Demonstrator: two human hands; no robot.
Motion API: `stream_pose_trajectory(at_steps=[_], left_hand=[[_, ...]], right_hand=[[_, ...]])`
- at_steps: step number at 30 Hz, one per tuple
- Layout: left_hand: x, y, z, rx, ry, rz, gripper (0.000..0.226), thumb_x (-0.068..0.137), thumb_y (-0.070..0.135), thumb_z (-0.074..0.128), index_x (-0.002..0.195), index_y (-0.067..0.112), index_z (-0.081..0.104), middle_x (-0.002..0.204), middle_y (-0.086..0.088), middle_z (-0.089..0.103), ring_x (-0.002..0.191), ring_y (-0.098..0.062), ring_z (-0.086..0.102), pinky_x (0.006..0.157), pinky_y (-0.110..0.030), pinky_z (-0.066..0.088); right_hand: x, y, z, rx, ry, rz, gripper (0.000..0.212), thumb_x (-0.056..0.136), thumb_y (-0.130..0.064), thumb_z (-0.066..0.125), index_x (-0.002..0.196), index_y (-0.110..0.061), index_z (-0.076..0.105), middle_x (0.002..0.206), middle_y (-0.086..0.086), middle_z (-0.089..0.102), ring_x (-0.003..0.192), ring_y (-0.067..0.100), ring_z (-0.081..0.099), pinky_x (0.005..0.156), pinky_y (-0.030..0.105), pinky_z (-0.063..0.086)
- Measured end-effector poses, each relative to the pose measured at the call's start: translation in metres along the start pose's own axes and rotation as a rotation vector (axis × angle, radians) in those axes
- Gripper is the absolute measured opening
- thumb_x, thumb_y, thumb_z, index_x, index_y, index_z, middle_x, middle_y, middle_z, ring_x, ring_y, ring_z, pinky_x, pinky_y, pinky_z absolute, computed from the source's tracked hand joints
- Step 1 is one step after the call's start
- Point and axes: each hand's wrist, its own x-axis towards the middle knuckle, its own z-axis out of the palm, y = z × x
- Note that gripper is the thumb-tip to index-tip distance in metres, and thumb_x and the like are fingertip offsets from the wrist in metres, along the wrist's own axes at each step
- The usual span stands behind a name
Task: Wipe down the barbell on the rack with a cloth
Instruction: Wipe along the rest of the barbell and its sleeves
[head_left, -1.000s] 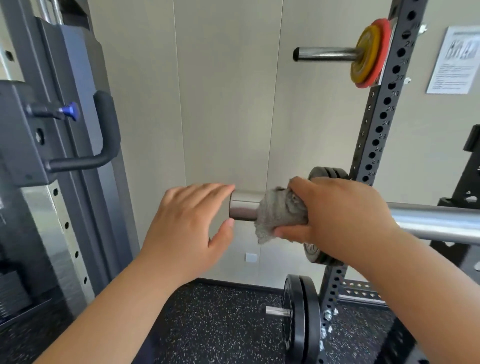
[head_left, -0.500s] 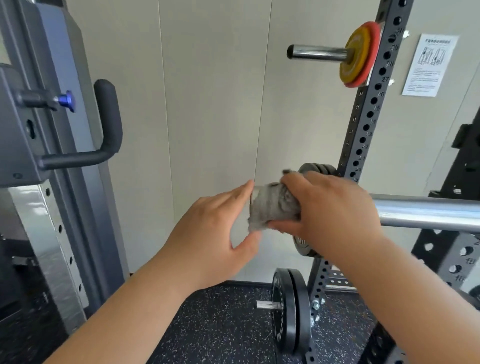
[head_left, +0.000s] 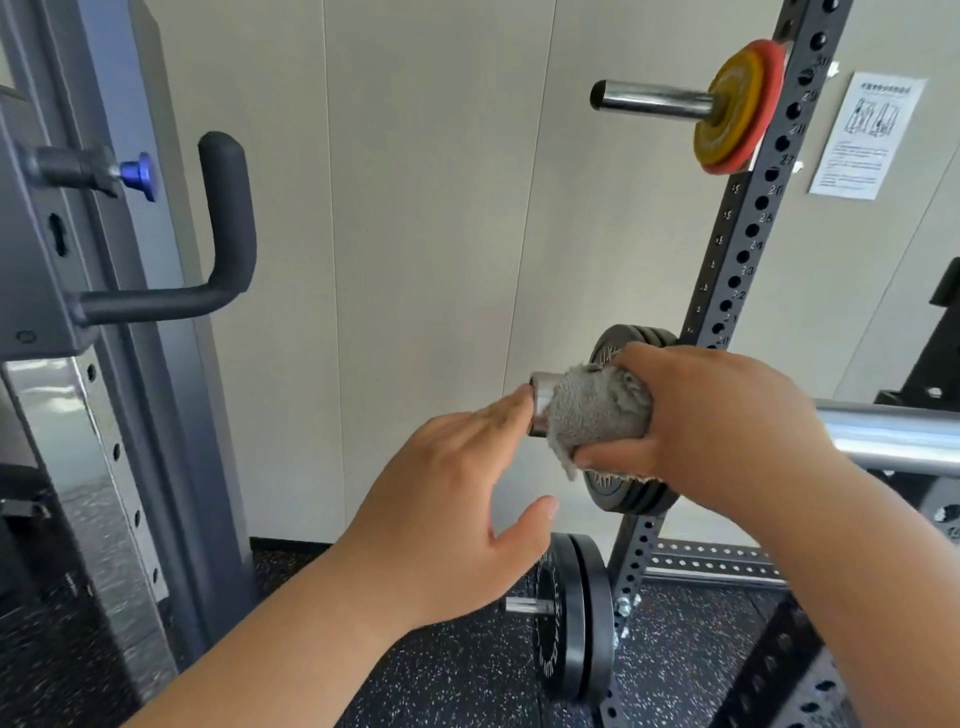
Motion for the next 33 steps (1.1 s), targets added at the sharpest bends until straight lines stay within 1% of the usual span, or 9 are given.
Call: stream_pose_trajectory(at_steps=[3, 6, 8, 11, 15, 18, 21, 27, 33], left_hand=[[0.0, 0.005, 0.0, -0.069, 0.021, -0.017, 0.071, 0.092, 0.049, 0.053, 0.157, 0.022, 0.039, 0.138, 0.019, 0.059, 0.123, 0.001, 0.049, 0.106, -0.006, 0.026], [0.002, 0.008, -0.001, -0.095, 0.063, -0.013, 0.024, 0.091, 0.047, 0.056, 0.112, 0.037, 0.05, 0.096, 0.029, 0.056, 0.094, -0.003, 0.055, 0.083, -0.013, 0.037], [0.004, 0.005, -0.007, -0.145, 0.068, -0.019, 0.015, 0.093, 0.046, 0.056, 0.099, 0.033, 0.05, 0.085, 0.022, 0.055, 0.084, -0.007, 0.057, 0.073, -0.018, 0.04], [0.007, -0.003, -0.015, -0.174, 0.045, 0.004, 0.025, 0.096, 0.043, 0.054, 0.109, 0.025, 0.063, 0.103, 0.014, 0.07, 0.093, -0.013, 0.062, 0.083, -0.024, 0.047], [0.007, -0.008, -0.019, -0.095, 0.109, -0.018, 0.046, 0.099, 0.047, 0.049, 0.135, 0.021, 0.062, 0.132, 0.024, 0.06, 0.118, -0.006, 0.055, 0.1, -0.005, 0.034], [0.008, -0.008, -0.017, -0.138, 0.1, -0.018, 0.022, 0.101, 0.041, 0.052, 0.11, 0.023, 0.061, 0.086, 0.021, 0.059, 0.081, 0.0, 0.056, 0.075, -0.013, 0.039], [0.008, -0.01, -0.014, -0.139, 0.164, -0.053, 0.027, 0.102, 0.042, 0.051, 0.125, 0.031, 0.057, 0.094, 0.024, 0.061, 0.072, 0.012, 0.052, 0.078, -0.007, 0.036], [-0.003, -0.031, -0.016, -0.166, 0.182, -0.166, 0.059, 0.1, 0.058, 0.038, 0.152, 0.03, 0.046, 0.136, 0.015, 0.064, 0.111, -0.003, 0.064, 0.104, -0.035, 0.048], [-0.004, -0.038, -0.02, -0.196, 0.195, -0.2, 0.058, 0.101, 0.059, 0.033, 0.151, 0.033, 0.047, 0.145, 0.021, 0.057, 0.132, 0.0, 0.053, 0.111, -0.037, 0.046]], right_hand=[[0.007, -0.022, 0.01, -0.114, 0.11, -0.054, 0.06, 0.069, -0.081, 0.068, 0.101, -0.032, 0.053, 0.077, -0.01, 0.05, 0.071, 0.02, 0.057, 0.061, 0.03, 0.039], [0.015, -0.045, 0.03, -0.055, 0.3, -0.201, 0.041, 0.069, -0.052, 0.074, 0.098, -0.025, 0.063, 0.074, -0.004, 0.056, 0.064, 0.027, 0.062, 0.059, 0.031, 0.035], [0.017, -0.044, 0.029, -0.035, 0.278, -0.238, 0.055, 0.072, -0.07, 0.07, 0.106, -0.028, 0.062, 0.078, -0.005, 0.06, 0.067, 0.026, 0.063, 0.059, 0.031, 0.037], [0.011, -0.027, 0.013, -0.026, 0.073, -0.148, 0.08, 0.066, -0.101, 0.045, 0.113, -0.037, 0.054, 0.083, -0.013, 0.058, 0.075, 0.016, 0.061, 0.058, 0.029, 0.042], [0.011, -0.029, 0.01, -0.043, 0.113, -0.038, 0.077, 0.063, -0.104, 0.033, 0.086, -0.032, 0.049, 0.068, -0.012, 0.05, 0.063, 0.013, 0.05, 0.051, 0.027, 0.034], [0.017, -0.055, 0.02, -0.016, 0.223, -0.07, 0.052, 0.074, -0.079, 0.04, 0.081, -0.029, 0.049, 0.064, -0.01, 0.044, 0.06, 0.018, 0.051, 0.049, 0.024, 0.021], [0.02, -0.063, 0.019, 0.04, 0.179, -0.081, 0.029, 0.082, -0.058, 0.045, 0.087, -0.03, 0.047, 0.069, -0.008, 0.046, 0.07, 0.021, 0.055, 0.053, 0.029, 0.023], [0.015, -0.073, 0.026, -0.021, 0.299, -0.032, 0.03, 0.083, -0.049, 0.038, 0.085, -0.025, 0.055, 0.066, -0.006, 0.04, 0.061, 0.025, 0.04, 0.065, 0.034, 0.028], [0.04, -0.085, 0.011, 0.008, 0.042, -0.031, 0.018, 0.09, -0.022, 0.054, 0.105, -0.03, 0.057, 0.076, -0.007, 0.047, 0.072, 0.024, 0.05, 0.053, 0.028, 0.026]])
